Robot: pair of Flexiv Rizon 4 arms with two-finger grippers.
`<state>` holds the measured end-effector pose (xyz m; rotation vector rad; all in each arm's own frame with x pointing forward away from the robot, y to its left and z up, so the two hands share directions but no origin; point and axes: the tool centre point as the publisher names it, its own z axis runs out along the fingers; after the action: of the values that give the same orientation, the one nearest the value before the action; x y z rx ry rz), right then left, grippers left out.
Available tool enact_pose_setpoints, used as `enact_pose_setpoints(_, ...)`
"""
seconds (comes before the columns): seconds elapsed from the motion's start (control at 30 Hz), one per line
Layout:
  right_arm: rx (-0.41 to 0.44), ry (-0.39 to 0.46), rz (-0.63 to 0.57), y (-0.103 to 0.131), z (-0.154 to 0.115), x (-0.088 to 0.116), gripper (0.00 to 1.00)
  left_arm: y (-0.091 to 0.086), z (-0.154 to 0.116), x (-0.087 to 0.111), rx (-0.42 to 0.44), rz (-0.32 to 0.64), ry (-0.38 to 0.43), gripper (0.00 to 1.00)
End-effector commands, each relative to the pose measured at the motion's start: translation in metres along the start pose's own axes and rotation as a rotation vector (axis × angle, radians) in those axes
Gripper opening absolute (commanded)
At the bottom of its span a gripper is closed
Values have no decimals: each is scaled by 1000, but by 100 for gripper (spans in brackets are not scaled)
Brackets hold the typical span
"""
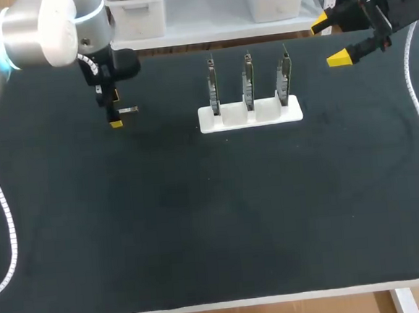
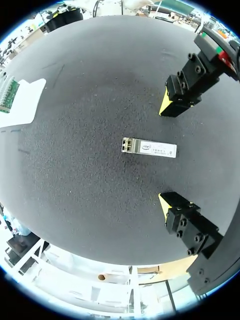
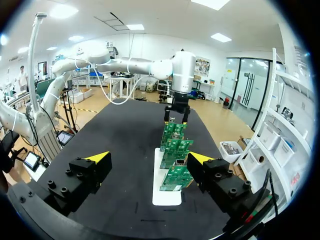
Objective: Pick up the optical module with the left hand, and insert it into the network port with the right hand.
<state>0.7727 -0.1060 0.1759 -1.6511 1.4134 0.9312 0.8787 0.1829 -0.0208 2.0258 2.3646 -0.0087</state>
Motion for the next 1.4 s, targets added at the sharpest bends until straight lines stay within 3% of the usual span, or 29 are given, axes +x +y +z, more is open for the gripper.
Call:
enact_pose_setpoints(0.03, 1, 0, -1, 0, 0, 0, 100, 11, 3, -2, 315, 3, 5, 100)
enact_pose_setpoints(0.2, 1, 0, -1, 0, 0, 0, 100, 11, 4, -2, 316, 2, 5, 100)
enact_pose_setpoints(0.23, 1, 0, -1, 0, 0, 0, 100, 11, 4, -2, 315, 2, 5, 90)
enact_pose_setpoints(0.27, 1, 0, -1, 0, 0, 0, 100, 11, 4, -1, 314, 3, 6, 60)
enact_pose_setpoints(0.33, 1, 0, -1, 0, 0, 0, 100, 11, 4, -1, 314, 4, 6, 30)
enact_pose_setpoints(0.37, 1, 0, -1, 0, 0, 0, 100, 11, 5, -1, 315, 3, 6, 19)
enact_pose_setpoints(0.4, 1, 0, -1, 0, 0, 0, 100, 11, 5, -1, 316, 2, 4, 16)
enact_pose_setpoints(0.47, 1, 0, -1, 0, 0, 0, 100, 10, 5, -1, 318, 0, -1, 17)
enact_pose_setpoints(0.63, 1, 0, -1, 0, 0, 0, 100, 10, 7, -1, 325, 4, -6, 0)
enact_pose_setpoints(1.03, 1, 0, -1, 0, 0, 0, 100, 11, 6, -2, 325, 14, -31, 0)
enact_pose_setpoints(1.27, 1, 0, -1, 0, 0, 0, 100, 12, -20, -15, 277, 66, -124, 0)
enact_pose_setpoints(1.4, 1, 0, -1, 0, 0, 0, 100, 12, -41, -20, 225, 88, -218, 0)
